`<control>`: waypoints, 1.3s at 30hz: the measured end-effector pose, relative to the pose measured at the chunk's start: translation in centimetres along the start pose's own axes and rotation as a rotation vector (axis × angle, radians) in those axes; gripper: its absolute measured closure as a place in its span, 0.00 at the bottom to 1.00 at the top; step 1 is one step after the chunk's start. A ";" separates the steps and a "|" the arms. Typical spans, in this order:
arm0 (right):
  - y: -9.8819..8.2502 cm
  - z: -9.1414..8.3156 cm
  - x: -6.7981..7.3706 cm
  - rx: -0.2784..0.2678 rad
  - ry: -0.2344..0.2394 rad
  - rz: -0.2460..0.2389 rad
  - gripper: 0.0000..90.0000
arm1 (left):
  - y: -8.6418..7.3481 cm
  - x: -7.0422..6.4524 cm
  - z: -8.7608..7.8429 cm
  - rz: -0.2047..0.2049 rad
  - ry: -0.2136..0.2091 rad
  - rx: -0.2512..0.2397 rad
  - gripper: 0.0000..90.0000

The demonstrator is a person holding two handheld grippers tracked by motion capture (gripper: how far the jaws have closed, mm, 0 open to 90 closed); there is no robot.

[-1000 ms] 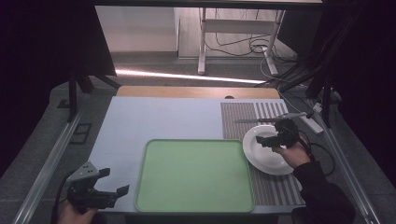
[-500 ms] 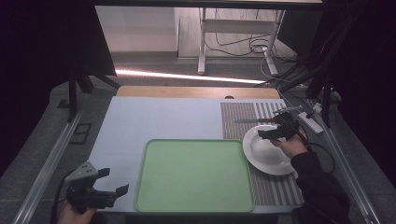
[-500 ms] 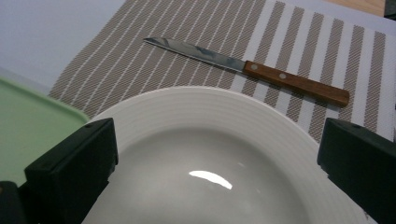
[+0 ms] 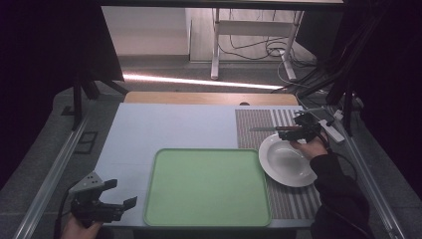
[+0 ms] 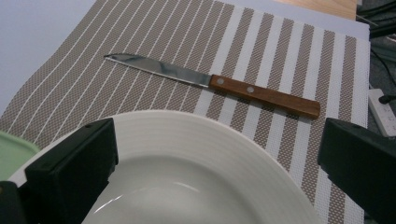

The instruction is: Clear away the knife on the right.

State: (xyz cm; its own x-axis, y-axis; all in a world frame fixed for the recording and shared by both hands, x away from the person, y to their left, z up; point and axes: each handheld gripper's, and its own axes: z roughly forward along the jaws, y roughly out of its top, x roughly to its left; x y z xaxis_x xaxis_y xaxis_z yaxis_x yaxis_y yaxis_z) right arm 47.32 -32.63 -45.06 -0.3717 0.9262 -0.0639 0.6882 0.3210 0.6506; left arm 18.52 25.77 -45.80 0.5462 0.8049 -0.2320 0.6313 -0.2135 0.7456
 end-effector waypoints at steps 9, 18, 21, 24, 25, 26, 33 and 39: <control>0.7 1.4 -1.4 0.026 -0.017 -0.001 0.09 | 0.0 0.1 0.0 -0.005 -0.005 -0.001 0.04; 1.4 2.3 -2.9 0.040 0.005 -0.003 0.57 | 0.0 0.1 0.0 -0.005 -0.009 0.002 0.04; 1.7 2.6 -3.4 0.045 0.030 0.013 0.68 | 0.0 0.1 0.0 -0.005 -0.010 0.003 0.04; 1.9 3.3 -4.1 0.062 0.064 0.012 0.87 | 0.0 0.1 0.0 -0.004 -0.011 0.003 0.04; 2.0 3.6 -4.3 0.070 0.070 0.009 0.92 | 0.0 0.1 0.0 -0.005 -0.011 0.004 0.04; 2.0 3.8 -4.5 0.077 0.070 0.010 0.98 | 0.0 0.1 0.0 -0.005 -0.012 0.005 0.04; 2.3 5.4 -5.9 0.074 0.043 0.063 1.00 | 0.0 0.1 0.1 -0.006 -0.014 0.007 0.04; 2.4 6.5 -6.1 0.076 0.002 0.055 1.00 | 0.0 0.1 0.1 -0.007 -0.014 0.008 0.04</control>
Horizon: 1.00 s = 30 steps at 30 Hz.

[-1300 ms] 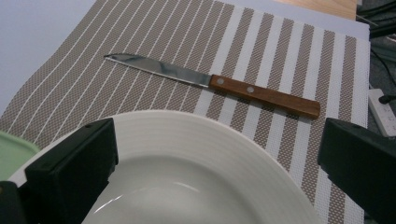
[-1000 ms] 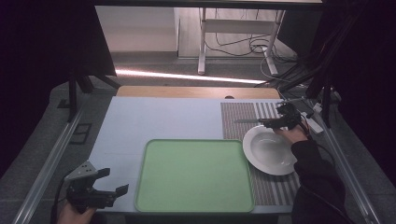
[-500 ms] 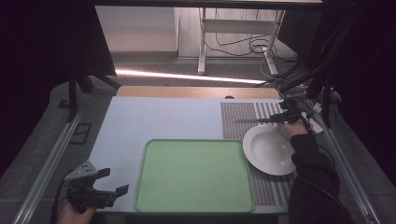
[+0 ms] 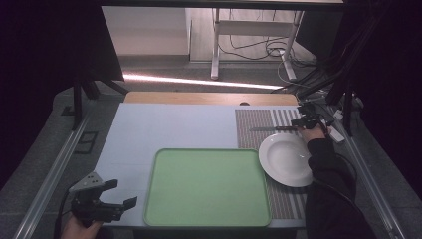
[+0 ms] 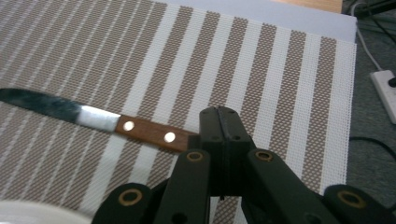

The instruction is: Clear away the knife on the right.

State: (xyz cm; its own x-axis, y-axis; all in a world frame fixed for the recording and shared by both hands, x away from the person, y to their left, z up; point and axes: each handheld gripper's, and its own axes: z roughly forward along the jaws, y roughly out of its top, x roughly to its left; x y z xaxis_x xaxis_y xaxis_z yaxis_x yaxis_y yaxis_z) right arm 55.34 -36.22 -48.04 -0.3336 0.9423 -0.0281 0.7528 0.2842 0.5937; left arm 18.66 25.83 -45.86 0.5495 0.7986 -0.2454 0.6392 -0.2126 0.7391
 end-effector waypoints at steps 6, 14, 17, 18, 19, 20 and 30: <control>0.1 0.9 -0.3 0.010 -0.031 0.005 1.00 | 0.0 0.0 0.0 -0.002 -0.001 0.000 0.04; -0.1 1.2 -0.7 0.030 -0.030 -0.002 1.00 | 0.0 0.0 0.0 -0.003 -0.001 -0.001 0.04; -0.4 1.2 -0.8 0.041 -0.024 0.007 1.00 | 0.0 0.0 0.0 -0.004 -0.001 -0.002 0.04; -0.4 1.2 -0.8 0.041 -0.024 0.007 1.00 | 0.0 0.0 0.0 -0.004 -0.001 -0.002 0.04; -0.4 1.2 -0.8 0.042 -0.021 0.008 1.00 | 0.0 0.0 0.0 -0.004 -0.001 -0.002 0.04; -0.6 1.0 -0.9 0.052 -0.016 0.012 0.99 | 0.0 0.0 0.0 -0.004 -0.001 -0.001 0.04; -1.3 0.2 -1.3 0.094 0.028 0.026 1.00 | 0.0 0.0 0.0 -0.003 -0.002 -0.002 0.04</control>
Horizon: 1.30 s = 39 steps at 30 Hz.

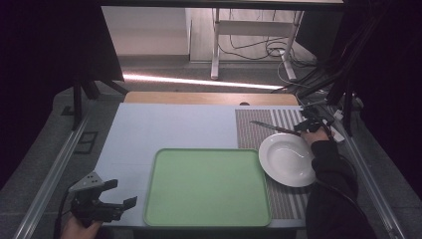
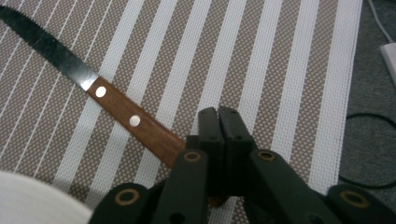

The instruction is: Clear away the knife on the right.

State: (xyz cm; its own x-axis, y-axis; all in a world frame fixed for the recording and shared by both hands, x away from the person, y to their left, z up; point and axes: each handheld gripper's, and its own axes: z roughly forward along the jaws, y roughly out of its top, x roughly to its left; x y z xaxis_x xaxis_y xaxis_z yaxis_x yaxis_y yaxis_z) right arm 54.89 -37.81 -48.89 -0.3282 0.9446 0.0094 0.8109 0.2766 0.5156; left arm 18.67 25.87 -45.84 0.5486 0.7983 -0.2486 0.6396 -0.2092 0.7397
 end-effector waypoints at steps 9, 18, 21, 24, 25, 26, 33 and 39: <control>-0.6 -0.2 0.7 0.039 0.030 -0.022 1.00 | 0.0 0.0 0.0 0.002 0.001 0.001 0.04; -0.4 -0.5 1.4 0.046 0.037 -0.043 1.00 | 0.0 0.0 0.0 0.005 0.000 0.001 0.05; 0.3 -1.5 1.4 -0.021 0.029 -0.028 0.92 | 0.0 0.0 0.0 0.006 -0.001 0.001 0.05; 0.7 -1.8 1.7 -0.052 0.039 -0.027 0.76 | 0.0 0.0 0.0 0.006 -0.001 0.001 0.05; 0.7 -1.8 1.7 -0.052 0.039 -0.027 0.76 | 0.0 0.0 0.0 0.007 -0.001 0.001 0.05; 1.0 -1.7 2.0 -0.061 0.035 -0.036 0.66 | 0.0 -0.1 0.0 0.008 -0.001 0.002 0.05; 1.6 -0.8 3.2 -0.069 0.010 -0.042 0.33 | 0.0 0.0 0.0 0.005 -0.003 0.001 0.05; 1.9 0.5 3.9 -0.049 0.009 -0.050 0.10 | 0.0 0.0 0.0 0.003 -0.004 0.001 0.05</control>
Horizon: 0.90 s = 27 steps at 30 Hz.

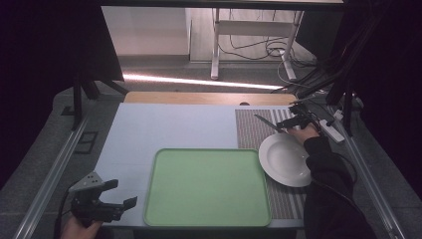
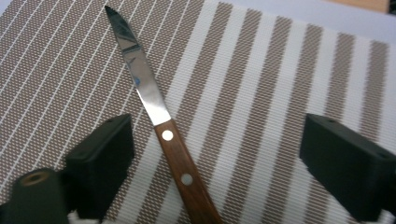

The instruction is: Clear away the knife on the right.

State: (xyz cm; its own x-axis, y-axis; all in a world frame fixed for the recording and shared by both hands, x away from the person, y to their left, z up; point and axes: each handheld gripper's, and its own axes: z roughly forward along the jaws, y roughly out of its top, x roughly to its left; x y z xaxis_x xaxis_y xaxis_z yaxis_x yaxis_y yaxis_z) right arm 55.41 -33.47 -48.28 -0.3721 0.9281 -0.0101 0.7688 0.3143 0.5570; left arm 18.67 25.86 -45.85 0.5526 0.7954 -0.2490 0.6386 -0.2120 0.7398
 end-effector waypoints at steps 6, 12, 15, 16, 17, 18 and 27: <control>0.0 0.8 0.3 0.032 -0.010 -0.022 0.07 | 0.0 0.0 0.0 -0.003 -0.003 -0.001 0.05; -0.2 1.3 0.4 0.078 -0.026 -0.101 0.35 | 0.0 0.1 0.0 -0.004 -0.004 -0.002 0.05; -0.2 1.3 0.4 0.092 -0.003 -0.117 0.46 | 0.0 0.1 0.0 -0.005 -0.006 -0.003 0.05; -0.2 1.2 0.4 0.088 0.020 -0.129 0.57 | 0.0 0.1 0.0 -0.006 -0.006 -0.002 0.05; -0.2 1.1 0.4 0.093 0.023 -0.142 0.62 | 0.0 0.1 0.0 -0.006 -0.007 -0.002 0.05; -0.2 1.1 0.4 0.093 0.038 -0.147 0.67 | 0.0 0.1 0.0 -0.005 -0.007 -0.001 0.05; -0.3 1.0 0.5 0.089 0.071 -0.196 0.85 | 0.0 0.2 0.0 -0.008 -0.012 0.001 0.05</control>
State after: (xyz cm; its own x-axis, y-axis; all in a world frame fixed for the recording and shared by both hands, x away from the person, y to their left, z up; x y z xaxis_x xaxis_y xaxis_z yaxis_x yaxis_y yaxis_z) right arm 55.52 -32.88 -49.28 -0.5522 0.8322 -0.0506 0.7197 0.5065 0.4748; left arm 18.75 25.99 -45.91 0.5538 0.7903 -0.2623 0.6434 -0.2062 0.7373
